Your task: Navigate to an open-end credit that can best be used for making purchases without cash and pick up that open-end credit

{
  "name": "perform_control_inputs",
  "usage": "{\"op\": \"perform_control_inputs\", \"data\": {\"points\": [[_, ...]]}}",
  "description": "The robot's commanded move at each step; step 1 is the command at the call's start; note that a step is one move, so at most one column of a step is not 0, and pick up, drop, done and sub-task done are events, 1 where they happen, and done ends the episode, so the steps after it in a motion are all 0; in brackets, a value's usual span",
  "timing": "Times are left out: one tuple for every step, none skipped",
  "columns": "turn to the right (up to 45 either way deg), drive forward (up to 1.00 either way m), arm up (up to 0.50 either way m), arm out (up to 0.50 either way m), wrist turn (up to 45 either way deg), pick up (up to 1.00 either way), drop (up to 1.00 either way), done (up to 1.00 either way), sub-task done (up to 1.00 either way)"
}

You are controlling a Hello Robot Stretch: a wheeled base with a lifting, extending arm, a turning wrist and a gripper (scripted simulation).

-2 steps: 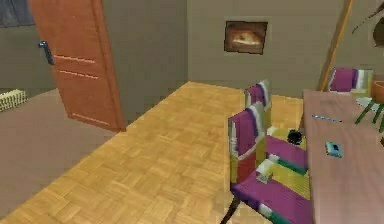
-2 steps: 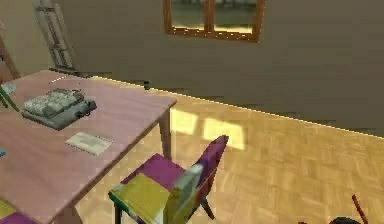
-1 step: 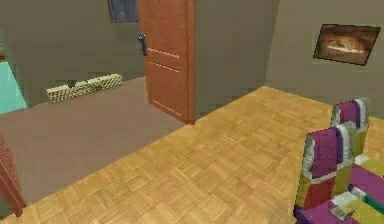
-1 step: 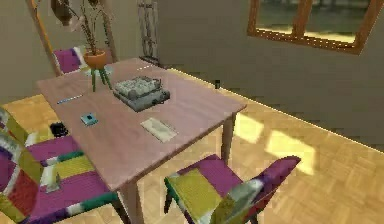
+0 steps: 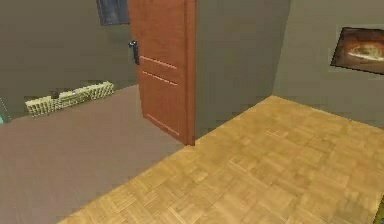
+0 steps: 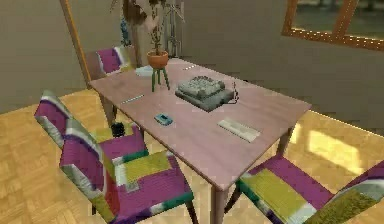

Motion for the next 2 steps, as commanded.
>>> {"op": "perform_control_inputs", "data": {"points": [[-39.0,0.00,0.00,0.00,0.0,0.00,0.00,0.00,0.00],[-3.0,0.00,0.00,0.00,0.0,0.00,0.00,0.00,0.00]]}}
